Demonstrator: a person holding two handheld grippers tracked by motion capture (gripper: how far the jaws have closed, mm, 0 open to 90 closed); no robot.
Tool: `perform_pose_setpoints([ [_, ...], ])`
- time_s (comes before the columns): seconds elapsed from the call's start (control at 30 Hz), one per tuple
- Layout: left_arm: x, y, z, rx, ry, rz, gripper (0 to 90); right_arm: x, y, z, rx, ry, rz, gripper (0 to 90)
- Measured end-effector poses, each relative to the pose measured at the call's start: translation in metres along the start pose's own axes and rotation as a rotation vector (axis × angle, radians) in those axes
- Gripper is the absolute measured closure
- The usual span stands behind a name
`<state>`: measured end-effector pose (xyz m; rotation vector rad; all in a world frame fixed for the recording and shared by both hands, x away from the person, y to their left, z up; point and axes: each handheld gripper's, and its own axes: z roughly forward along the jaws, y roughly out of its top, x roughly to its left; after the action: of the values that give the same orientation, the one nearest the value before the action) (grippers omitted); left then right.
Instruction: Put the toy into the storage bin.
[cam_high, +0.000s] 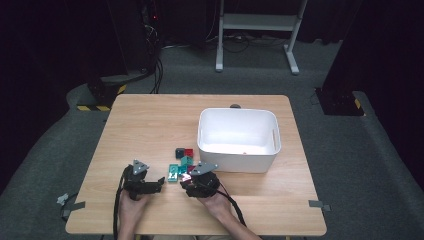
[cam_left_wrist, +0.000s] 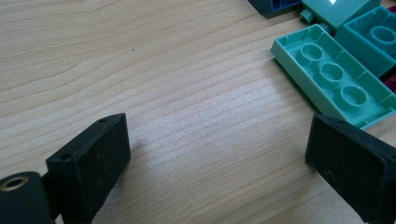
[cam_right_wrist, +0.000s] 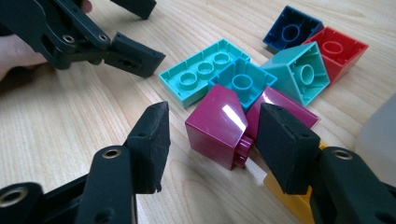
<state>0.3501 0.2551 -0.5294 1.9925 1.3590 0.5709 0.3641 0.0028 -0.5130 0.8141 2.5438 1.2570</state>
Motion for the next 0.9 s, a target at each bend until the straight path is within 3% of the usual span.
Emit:
perform_pose_setpoints([
  [0.9,0.0001,0.0000,-0.0001,0.002,0.000,0.002,6.8,0.0013,-0.0050,0.0052,0.014,-0.021,-0.031,56.8],
])
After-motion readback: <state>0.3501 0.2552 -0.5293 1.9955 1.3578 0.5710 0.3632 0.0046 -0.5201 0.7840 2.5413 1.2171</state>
